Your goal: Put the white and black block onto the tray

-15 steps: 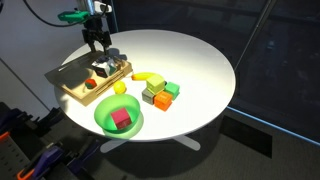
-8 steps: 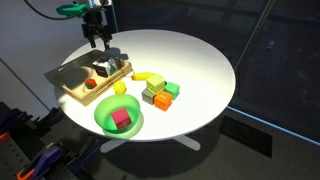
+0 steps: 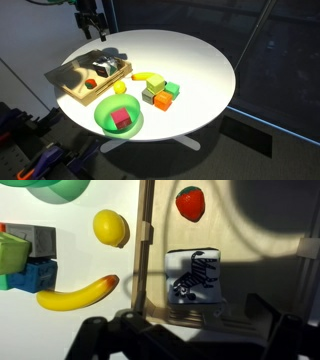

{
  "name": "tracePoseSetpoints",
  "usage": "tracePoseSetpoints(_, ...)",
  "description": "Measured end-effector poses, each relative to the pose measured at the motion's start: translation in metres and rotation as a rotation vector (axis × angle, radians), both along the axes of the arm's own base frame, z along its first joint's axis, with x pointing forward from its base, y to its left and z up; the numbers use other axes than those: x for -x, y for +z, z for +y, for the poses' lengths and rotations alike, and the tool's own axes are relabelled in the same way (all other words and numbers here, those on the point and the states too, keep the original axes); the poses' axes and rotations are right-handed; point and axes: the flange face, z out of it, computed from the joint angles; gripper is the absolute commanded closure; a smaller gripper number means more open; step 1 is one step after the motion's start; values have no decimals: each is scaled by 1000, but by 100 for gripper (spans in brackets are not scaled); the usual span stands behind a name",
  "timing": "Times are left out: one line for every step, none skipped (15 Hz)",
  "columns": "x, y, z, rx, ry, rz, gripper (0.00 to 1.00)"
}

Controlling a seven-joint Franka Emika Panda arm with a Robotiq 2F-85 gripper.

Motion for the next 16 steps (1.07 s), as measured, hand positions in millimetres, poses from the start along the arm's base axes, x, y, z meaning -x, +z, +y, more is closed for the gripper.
tracePoseSetpoints(3,7,-1,-2,4,-7,0)
tracePoseSetpoints(7,15,-2,-5,7,-15,0)
tracePoseSetpoints(10,22,-4,-10,8,-23,0)
tracePoseSetpoints(13,29,-5,-16,8,-31,0)
tracePoseSetpoints(15,37,-7,-25,5,-40,0)
tracePoseSetpoints(17,44,-9,-36,2,-50,0)
tracePoseSetpoints(18,52,-11,-48,-4,-59,0)
tracePoseSetpoints(18,60,-13,-59,-12,-71,0)
tracePoseSetpoints(19,68,-15,-70,-19,-83,0)
tracePoseSetpoints(20,77,-17,-80,-26,-95,0)
tracePoseSetpoints(21,85,-19,-90,-30,-107,0)
tracePoseSetpoints(22,94,-20,-100,-35,-120,0)
tracePoseSetpoints(24,102,-22,-109,-38,-131,0)
tracePoseSetpoints(25,109,-23,-115,-39,-140,0)
tracePoseSetpoints(28,117,-24,-119,-37,-145,0)
tracePoseSetpoints(31,124,-25,-118,-37,-144,0)
